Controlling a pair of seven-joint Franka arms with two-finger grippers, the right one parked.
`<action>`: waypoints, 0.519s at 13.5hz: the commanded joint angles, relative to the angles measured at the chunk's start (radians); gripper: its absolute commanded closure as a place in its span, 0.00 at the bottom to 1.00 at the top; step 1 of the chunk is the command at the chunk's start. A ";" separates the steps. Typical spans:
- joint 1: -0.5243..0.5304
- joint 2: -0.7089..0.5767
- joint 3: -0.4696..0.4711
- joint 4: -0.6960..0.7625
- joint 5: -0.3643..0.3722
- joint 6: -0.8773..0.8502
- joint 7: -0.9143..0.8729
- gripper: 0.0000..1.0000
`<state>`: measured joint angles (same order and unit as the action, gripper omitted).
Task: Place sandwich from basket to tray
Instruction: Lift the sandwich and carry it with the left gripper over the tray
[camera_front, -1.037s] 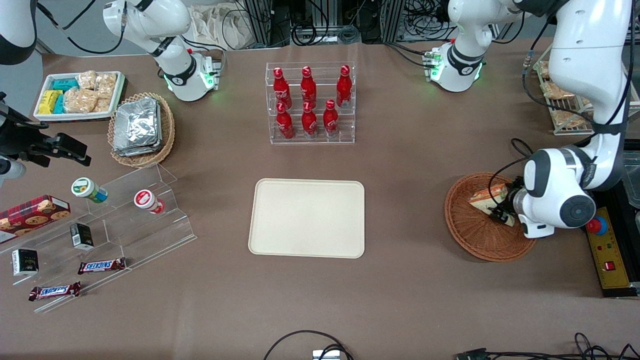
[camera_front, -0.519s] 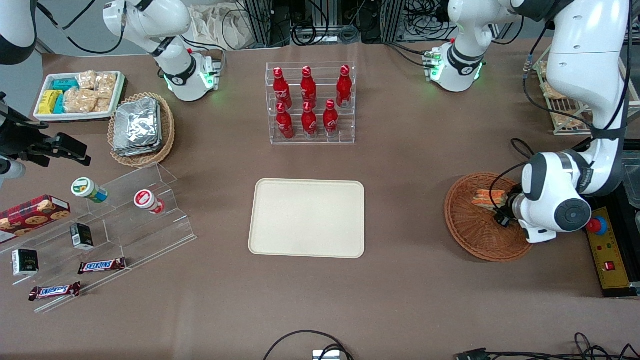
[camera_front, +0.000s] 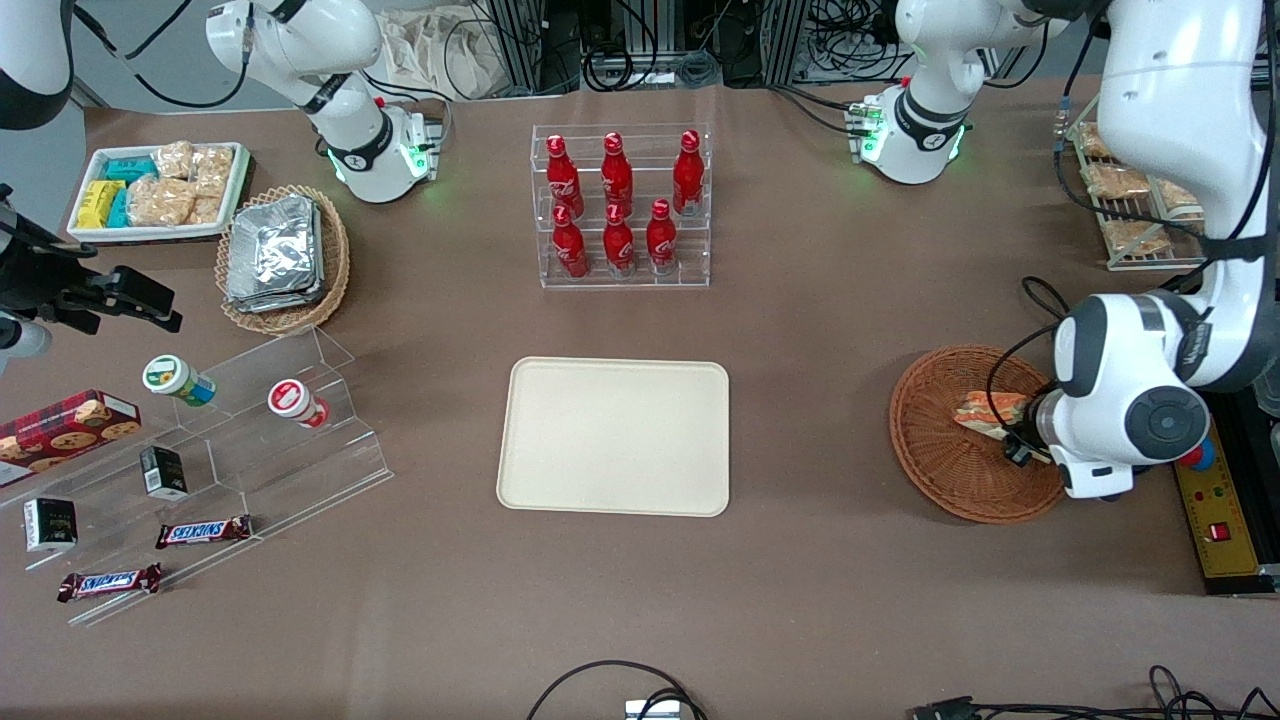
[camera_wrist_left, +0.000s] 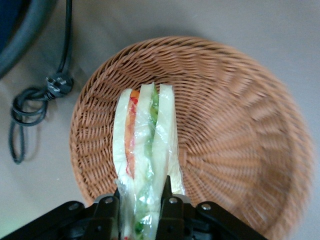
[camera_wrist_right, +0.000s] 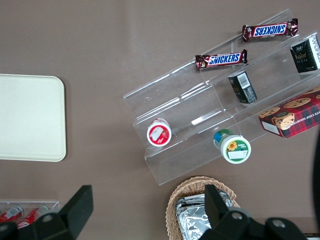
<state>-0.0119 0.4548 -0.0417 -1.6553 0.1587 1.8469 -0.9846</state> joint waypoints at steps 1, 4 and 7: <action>-0.087 -0.005 0.002 0.188 0.007 -0.167 0.105 1.00; -0.195 -0.010 -0.030 0.282 -0.001 -0.207 0.269 1.00; -0.227 0.002 -0.136 0.322 -0.014 -0.215 0.331 1.00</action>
<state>-0.2284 0.4284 -0.1231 -1.3803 0.1540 1.6577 -0.7038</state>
